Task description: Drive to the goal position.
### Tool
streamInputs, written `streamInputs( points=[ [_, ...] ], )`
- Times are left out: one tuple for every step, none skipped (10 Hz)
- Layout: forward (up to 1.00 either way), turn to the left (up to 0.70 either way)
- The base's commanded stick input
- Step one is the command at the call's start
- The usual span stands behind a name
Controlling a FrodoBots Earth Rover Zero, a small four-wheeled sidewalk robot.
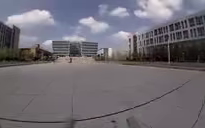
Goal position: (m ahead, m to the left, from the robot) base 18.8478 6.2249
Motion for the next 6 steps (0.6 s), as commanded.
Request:
streamInputs(
  points=[
    [0.70, 0.06],
    [0.70, 0.06],
    [0.70, 0.06],
    [0.70, 0.06],
    [0.70, 0.07],
    [0.70, 0.07]
  ],
)
